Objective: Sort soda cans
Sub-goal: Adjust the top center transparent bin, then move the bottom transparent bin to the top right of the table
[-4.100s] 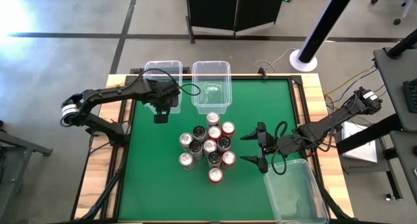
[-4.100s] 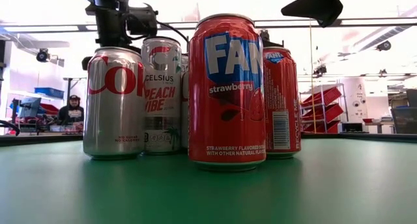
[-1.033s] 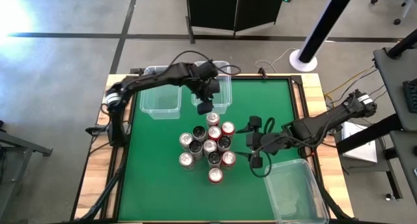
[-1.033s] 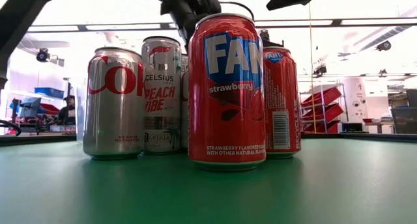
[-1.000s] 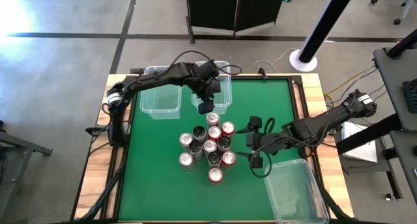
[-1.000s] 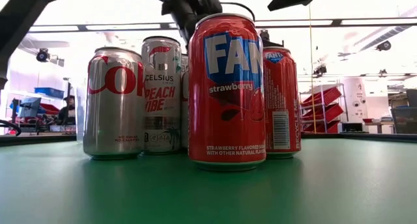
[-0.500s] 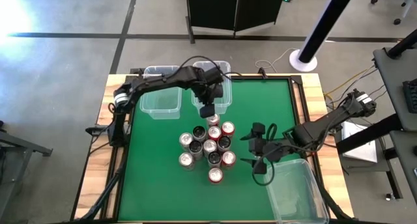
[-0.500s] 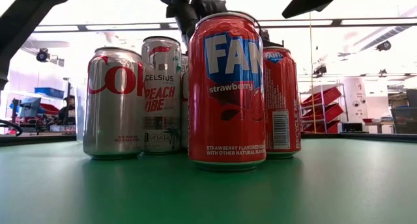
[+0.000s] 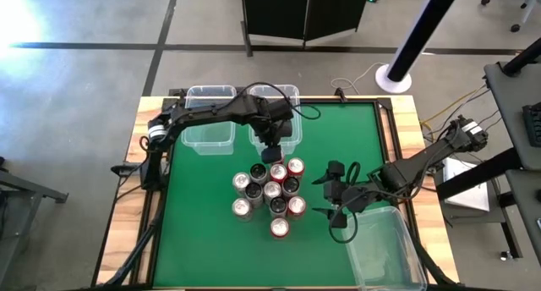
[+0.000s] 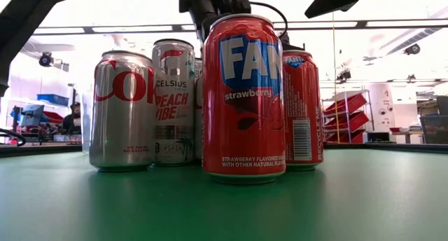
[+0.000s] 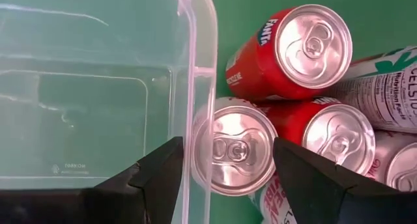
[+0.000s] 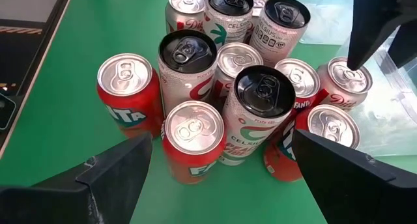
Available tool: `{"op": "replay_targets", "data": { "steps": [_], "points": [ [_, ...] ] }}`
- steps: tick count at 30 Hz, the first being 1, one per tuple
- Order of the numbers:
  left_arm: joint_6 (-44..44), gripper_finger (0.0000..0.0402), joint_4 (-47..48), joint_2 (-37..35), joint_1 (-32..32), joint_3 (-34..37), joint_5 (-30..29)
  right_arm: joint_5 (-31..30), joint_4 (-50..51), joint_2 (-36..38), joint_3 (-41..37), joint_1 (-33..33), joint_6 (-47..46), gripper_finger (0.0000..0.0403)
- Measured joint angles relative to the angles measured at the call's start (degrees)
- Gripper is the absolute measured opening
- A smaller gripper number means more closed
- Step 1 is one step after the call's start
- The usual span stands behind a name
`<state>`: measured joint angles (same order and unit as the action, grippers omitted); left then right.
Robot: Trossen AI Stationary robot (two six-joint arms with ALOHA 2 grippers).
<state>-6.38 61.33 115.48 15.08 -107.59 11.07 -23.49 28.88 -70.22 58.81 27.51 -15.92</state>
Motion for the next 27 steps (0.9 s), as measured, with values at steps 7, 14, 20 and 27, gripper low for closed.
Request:
{"op": "replay_targets", "data": {
  "steps": [7,14,20,27],
  "points": [
    [-1.1,0.0221,-0.3,-0.5,0.0,0.1,0.0,-0.4,-0.1,0.0,0.0,0.0,1.0,0.0364],
    [-4.0,0.0221,-0.8,-5.0,0.1,0.1,0.9,-8.3,-3.5,-0.3,0.0,3.1,5.7,0.0364],
    [-1.0,0.0221,-3.6,-13.5,-0.8,0.9,2.7,-8.7,-3.8,-0.5,3.9,9.4,5.4,0.0364],
    [4.8,0.0221,-26.1,-25.6,-9.5,16.4,3.1,-8.6,-0.4,-0.5,11.7,22.3,-2.7,0.0364]
  ]
}}
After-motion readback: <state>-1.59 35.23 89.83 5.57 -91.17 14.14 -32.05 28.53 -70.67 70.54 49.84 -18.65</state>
